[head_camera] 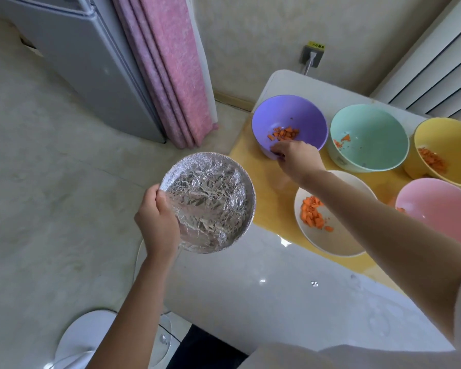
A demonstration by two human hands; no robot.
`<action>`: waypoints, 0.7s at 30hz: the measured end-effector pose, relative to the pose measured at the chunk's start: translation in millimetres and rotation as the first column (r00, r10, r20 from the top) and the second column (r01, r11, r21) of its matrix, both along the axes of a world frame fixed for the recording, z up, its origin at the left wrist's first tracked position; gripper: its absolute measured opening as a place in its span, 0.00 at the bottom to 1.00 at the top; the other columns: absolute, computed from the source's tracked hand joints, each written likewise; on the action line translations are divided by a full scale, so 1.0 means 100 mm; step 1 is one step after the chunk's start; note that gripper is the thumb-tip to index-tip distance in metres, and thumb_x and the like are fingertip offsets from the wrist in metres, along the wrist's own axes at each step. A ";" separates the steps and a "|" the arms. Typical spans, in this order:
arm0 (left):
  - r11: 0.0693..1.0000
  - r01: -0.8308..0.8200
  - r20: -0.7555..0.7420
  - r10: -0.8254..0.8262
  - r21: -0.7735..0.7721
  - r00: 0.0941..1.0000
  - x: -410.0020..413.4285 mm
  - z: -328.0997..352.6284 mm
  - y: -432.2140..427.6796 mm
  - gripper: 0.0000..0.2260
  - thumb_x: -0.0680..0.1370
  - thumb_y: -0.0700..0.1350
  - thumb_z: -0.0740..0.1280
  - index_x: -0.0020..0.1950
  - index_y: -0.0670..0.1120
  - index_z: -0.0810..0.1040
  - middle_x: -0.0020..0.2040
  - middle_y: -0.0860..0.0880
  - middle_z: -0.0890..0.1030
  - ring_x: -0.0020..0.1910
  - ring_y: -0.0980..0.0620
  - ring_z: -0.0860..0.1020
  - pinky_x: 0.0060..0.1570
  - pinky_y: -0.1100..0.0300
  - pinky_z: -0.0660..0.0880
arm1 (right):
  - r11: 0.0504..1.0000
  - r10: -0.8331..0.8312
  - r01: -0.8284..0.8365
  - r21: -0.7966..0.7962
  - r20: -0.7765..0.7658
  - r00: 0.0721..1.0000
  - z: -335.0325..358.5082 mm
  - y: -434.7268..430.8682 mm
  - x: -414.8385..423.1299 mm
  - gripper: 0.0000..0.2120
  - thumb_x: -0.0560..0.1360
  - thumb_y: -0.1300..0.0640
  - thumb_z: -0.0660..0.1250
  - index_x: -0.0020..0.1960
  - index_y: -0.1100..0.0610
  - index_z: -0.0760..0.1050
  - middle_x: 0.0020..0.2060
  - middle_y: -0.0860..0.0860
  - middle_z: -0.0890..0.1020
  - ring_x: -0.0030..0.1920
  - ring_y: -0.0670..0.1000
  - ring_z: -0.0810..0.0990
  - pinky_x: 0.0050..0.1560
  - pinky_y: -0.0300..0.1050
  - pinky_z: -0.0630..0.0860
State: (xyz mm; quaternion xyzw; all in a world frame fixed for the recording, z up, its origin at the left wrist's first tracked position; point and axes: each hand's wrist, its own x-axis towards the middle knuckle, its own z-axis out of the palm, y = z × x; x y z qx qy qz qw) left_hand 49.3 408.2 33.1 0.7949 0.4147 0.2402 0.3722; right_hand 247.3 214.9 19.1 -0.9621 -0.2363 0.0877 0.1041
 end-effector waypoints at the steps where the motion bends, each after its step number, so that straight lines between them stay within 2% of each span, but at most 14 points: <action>1: 1.000 -0.021 0.017 0.021 0.007 1.000 0.00 0.03 0.02 0.11 0.79 0.36 0.57 0.55 0.33 0.76 0.44 0.38 0.79 0.42 0.47 0.72 0.40 0.65 0.62 | 0.999 0.031 -0.032 0.008 0.009 0.999 0.03 0.00 -0.04 0.12 0.75 0.62 0.60 0.55 0.54 0.78 0.51 0.55 0.81 0.49 0.62 0.78 0.40 0.46 0.68; 4: 0.995 -0.097 0.083 0.098 -0.015 0.992 0.04 0.12 0.08 0.11 0.79 0.36 0.57 0.54 0.34 0.77 0.41 0.44 0.77 0.40 0.50 0.71 0.40 0.67 0.63 | 0.986 0.168 -0.168 0.017 0.032 0.985 0.06 -0.04 -0.27 0.12 0.75 0.60 0.61 0.54 0.53 0.79 0.52 0.53 0.82 0.51 0.59 0.78 0.40 0.47 0.69; 7: 0.989 -0.133 0.163 0.142 -0.063 0.976 0.09 0.14 0.18 0.13 0.77 0.40 0.56 0.47 0.31 0.75 0.36 0.36 0.75 0.37 0.40 0.71 0.40 0.58 0.67 | 0.947 0.313 -0.313 0.079 0.013 0.950 0.05 -0.09 -0.56 0.12 0.75 0.61 0.63 0.54 0.53 0.80 0.51 0.50 0.83 0.52 0.56 0.80 0.40 0.45 0.71; 10: 0.985 -0.148 0.185 0.163 -0.091 0.969 0.13 0.18 0.23 0.13 0.77 0.40 0.55 0.46 0.31 0.74 0.38 0.33 0.75 0.37 0.39 0.71 0.39 0.60 0.68 | 0.868 0.468 -0.474 0.149 0.075 0.880 0.12 -0.14 -0.83 0.10 0.64 0.63 0.68 0.42 0.52 0.82 0.38 0.46 0.84 0.36 0.50 0.82 0.27 0.36 0.68; 12: 0.982 -0.150 0.211 0.172 -0.117 0.962 0.13 0.24 0.21 0.12 0.78 0.38 0.56 0.51 0.33 0.77 0.39 0.38 0.77 0.37 0.47 0.72 0.42 0.68 0.70 | 0.823 0.542 -0.546 0.158 0.073 0.837 0.13 -0.20 -0.98 0.10 0.60 0.61 0.67 0.39 0.51 0.81 0.34 0.44 0.82 0.32 0.49 0.81 0.23 0.34 0.68; 14: 0.982 -0.144 0.222 0.168 -0.120 0.961 0.12 0.29 0.16 0.12 0.79 0.37 0.56 0.54 0.35 0.77 0.41 0.44 0.77 0.40 0.51 0.74 0.44 0.68 0.70 | 0.777 0.609 -0.606 0.170 0.040 0.792 0.12 -0.27 -1.12 0.10 0.62 0.61 0.65 0.40 0.51 0.81 0.35 0.44 0.82 0.33 0.49 0.81 0.25 0.35 0.70; 17: 0.987 -0.120 0.224 0.143 -0.110 0.964 0.09 0.32 0.05 0.12 0.79 0.36 0.56 0.54 0.34 0.77 0.43 0.41 0.79 0.40 0.51 0.74 0.40 0.69 0.67 | 0.719 0.689 -0.674 0.170 -0.047 0.723 0.18 -0.41 -1.31 0.10 0.65 0.60 0.64 0.43 0.51 0.79 0.38 0.44 0.81 0.38 0.49 0.80 0.30 0.38 0.71; 19: 0.987 -0.115 0.223 0.138 -0.111 0.965 0.07 0.33 -0.02 0.12 0.79 0.36 0.56 0.54 0.35 0.78 0.43 0.44 0.78 0.41 0.52 0.74 0.40 0.70 0.65 | 0.678 0.734 -0.719 0.154 -0.098 0.672 0.24 -0.51 -1.44 0.09 0.64 0.61 0.65 0.43 0.52 0.78 0.39 0.44 0.81 0.41 0.46 0.78 0.32 0.38 0.71; 21: 0.988 -0.102 0.221 0.126 -0.115 0.967 0.06 0.32 -0.09 0.11 0.79 0.36 0.56 0.53 0.35 0.78 0.42 0.46 0.77 0.42 0.52 0.74 0.40 0.67 0.65 | 0.663 0.748 -0.733 0.156 -0.185 0.637 0.27 -0.60 -1.55 0.10 0.66 0.62 0.66 0.46 0.53 0.79 0.42 0.46 0.81 0.45 0.48 0.78 0.37 0.40 0.72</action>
